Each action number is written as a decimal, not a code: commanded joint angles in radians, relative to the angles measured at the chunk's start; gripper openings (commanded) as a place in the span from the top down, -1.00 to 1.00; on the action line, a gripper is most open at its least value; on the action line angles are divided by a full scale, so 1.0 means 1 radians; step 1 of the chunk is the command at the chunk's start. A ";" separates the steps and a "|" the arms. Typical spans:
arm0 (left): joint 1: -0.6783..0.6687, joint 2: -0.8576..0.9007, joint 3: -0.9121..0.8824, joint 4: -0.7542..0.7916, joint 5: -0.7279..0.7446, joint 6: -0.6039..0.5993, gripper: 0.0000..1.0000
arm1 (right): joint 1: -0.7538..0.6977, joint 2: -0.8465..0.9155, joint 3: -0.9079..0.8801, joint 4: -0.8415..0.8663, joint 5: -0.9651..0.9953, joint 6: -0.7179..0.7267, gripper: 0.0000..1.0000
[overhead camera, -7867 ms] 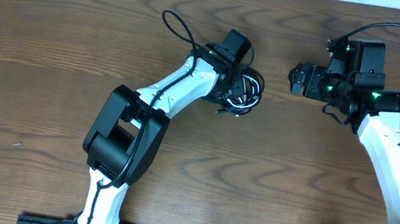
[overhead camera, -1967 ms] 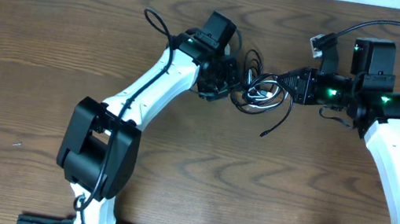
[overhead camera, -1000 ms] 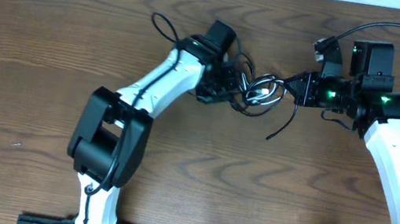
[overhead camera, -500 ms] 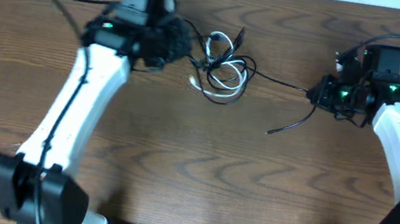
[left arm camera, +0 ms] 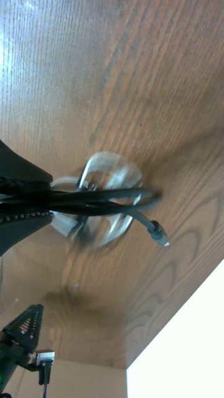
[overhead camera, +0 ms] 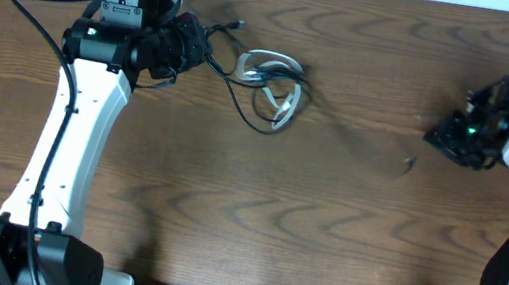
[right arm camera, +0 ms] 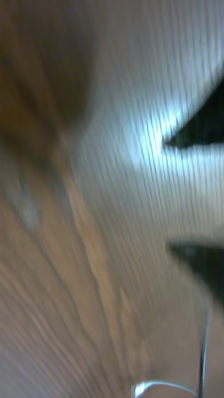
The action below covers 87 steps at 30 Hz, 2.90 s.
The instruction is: Untangle cables
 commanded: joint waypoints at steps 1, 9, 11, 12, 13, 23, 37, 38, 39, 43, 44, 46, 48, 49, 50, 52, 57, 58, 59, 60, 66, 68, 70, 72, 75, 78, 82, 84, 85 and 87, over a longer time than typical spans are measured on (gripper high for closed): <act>-0.034 -0.030 0.017 0.003 -0.002 0.033 0.85 | -0.021 -0.001 0.024 -0.002 -0.011 -0.082 -0.55; -0.167 -0.030 0.017 0.084 -0.002 0.033 0.85 | 0.055 -0.026 0.109 0.016 -0.430 -0.324 -0.67; -0.186 -0.031 0.017 0.129 -0.001 0.028 0.85 | 0.097 -0.026 0.111 0.047 -0.463 -0.324 -0.65; -0.191 -0.032 0.017 0.148 0.000 0.014 0.85 | 0.118 -0.026 0.111 0.061 -0.470 -0.324 -0.64; -0.192 -0.032 0.017 0.175 0.018 -0.006 0.85 | 0.139 -0.026 0.111 0.073 -0.471 -0.324 -0.64; -0.160 -0.034 0.017 0.410 0.318 -0.228 0.85 | 0.328 -0.026 0.111 0.170 -0.472 -0.435 -0.59; -0.160 -0.034 0.017 0.426 0.393 -0.310 0.85 | 0.485 -0.024 0.109 0.342 -0.409 -0.497 -0.52; -0.160 -0.034 0.017 0.427 0.400 -0.311 0.85 | 0.491 -0.024 0.109 0.342 -0.405 -0.501 -0.52; -0.160 -0.034 0.017 0.428 0.404 -0.321 0.85 | 0.499 -0.021 0.108 0.344 -0.402 -0.504 -0.51; -0.160 -0.034 0.017 0.432 0.422 -0.352 0.85 | 0.514 0.017 0.108 0.398 -0.399 -0.510 -0.44; -0.159 -0.034 0.017 0.434 0.426 -0.357 0.85 | 0.514 0.031 0.108 0.416 -0.399 -0.509 -0.34; -0.159 -0.034 0.017 0.434 0.432 -0.367 0.85 | 0.514 0.057 0.108 0.453 -0.383 -0.496 -0.11; -0.159 -0.034 0.017 0.434 0.433 -0.366 0.85 | 0.514 0.077 0.108 0.480 -0.336 -0.453 0.27; -0.157 -0.034 0.017 0.433 0.433 -0.366 0.85 | 0.513 0.082 0.108 0.483 -0.319 -0.435 0.42; -0.154 -0.034 0.017 0.433 0.433 -0.366 0.85 | 0.511 0.084 0.108 0.482 -0.299 -0.412 0.62; -0.142 -0.034 0.017 0.429 0.430 -0.354 0.85 | 0.500 0.080 0.108 0.460 -0.287 -0.381 0.92; -0.105 -0.032 0.016 0.316 0.276 -0.273 0.85 | 0.465 0.049 0.108 0.359 -0.288 -0.341 0.98; -0.100 -0.031 0.016 0.279 0.230 -0.251 0.85 | 0.458 0.040 0.108 0.332 -0.288 -0.341 0.98; -0.097 -0.027 0.016 0.235 0.179 -0.225 0.85 | 0.452 0.029 0.108 0.299 -0.288 -0.342 0.98; -0.097 -0.024 0.016 0.203 0.142 -0.197 0.85 | 0.449 0.021 0.108 0.274 -0.287 -0.342 0.98; -0.100 0.020 0.011 0.006 -0.047 -0.016 0.85 | 0.446 -0.005 0.108 0.117 -0.287 -0.355 0.98; -0.100 0.043 0.010 -0.036 -0.078 0.041 0.85 | 0.446 -0.005 0.108 0.076 -0.286 -0.379 0.98; -0.101 0.068 0.010 -0.066 -0.090 0.121 0.78 | 0.447 -0.005 0.108 0.046 -0.286 -0.401 0.98; -0.102 0.089 0.010 -0.077 -0.089 0.183 0.47 | 0.446 -0.005 0.108 0.030 -0.286 -0.415 0.98; -0.102 0.109 0.010 -0.080 -0.089 0.252 -0.20 | 0.446 -0.005 0.108 0.021 -0.259 -0.415 0.98; -0.102 0.110 0.010 -0.076 -0.089 0.262 -0.45 | 0.447 -0.005 0.108 0.016 -0.257 -0.414 0.98; -0.109 0.111 0.010 -0.064 -0.075 0.262 -0.50 | 0.449 -0.005 0.108 0.010 -0.257 -0.414 0.98; -0.125 0.111 0.010 -0.045 -0.045 0.285 -0.50 | 0.450 -0.005 0.108 0.010 -0.257 -0.414 0.98; -0.137 0.113 0.010 -0.031 -0.032 0.299 -0.50 | 0.450 -0.005 0.108 0.010 -0.257 -0.414 0.98; -0.171 0.121 0.010 0.005 -0.029 0.327 -0.50 | 0.451 -0.005 0.108 0.010 -0.257 -0.414 0.98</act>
